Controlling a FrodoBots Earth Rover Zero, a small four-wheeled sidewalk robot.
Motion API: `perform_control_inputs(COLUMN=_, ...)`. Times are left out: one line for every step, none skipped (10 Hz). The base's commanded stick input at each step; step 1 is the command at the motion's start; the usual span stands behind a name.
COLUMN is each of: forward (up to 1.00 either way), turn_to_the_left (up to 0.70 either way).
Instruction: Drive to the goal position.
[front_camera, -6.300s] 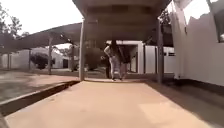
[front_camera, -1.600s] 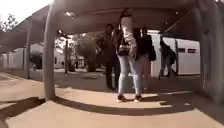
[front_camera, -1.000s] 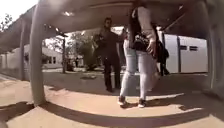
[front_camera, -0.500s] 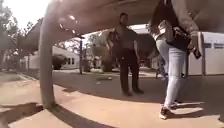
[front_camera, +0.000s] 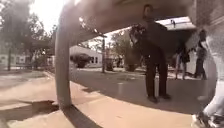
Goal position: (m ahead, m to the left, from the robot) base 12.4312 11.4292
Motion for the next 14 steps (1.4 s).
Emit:
perform_control_inputs(forward=0.00, turn_to_the_left=0.50)
perform_control_inputs(forward=0.00, turn_to_the_left=0.49)
perform_control_inputs(forward=0.00, turn_to_the_left=0.00)
perform_control_inputs(forward=0.00, turn_to_the_left=0.00)
perform_control_inputs(forward=0.00, turn_to_the_left=0.00)
perform_control_inputs(forward=0.00, turn_to_the_left=0.00)
perform_control_inputs(forward=0.00, turn_to_the_left=0.00)
perform_control_inputs(forward=0.00, turn_to_the_left=0.00)
perform_control_inputs(forward=0.00, turn_to_the_left=0.00)
perform_control_inputs(forward=0.00, turn_to_the_left=0.00)
perform_control_inputs(forward=0.50, turn_to_the_left=0.00)
perform_control_inputs(forward=0.50, turn_to_the_left=0.00)
perform_control_inputs(forward=0.50, turn_to_the_left=0.00)
perform_control_inputs(forward=0.50, turn_to_the_left=0.00)
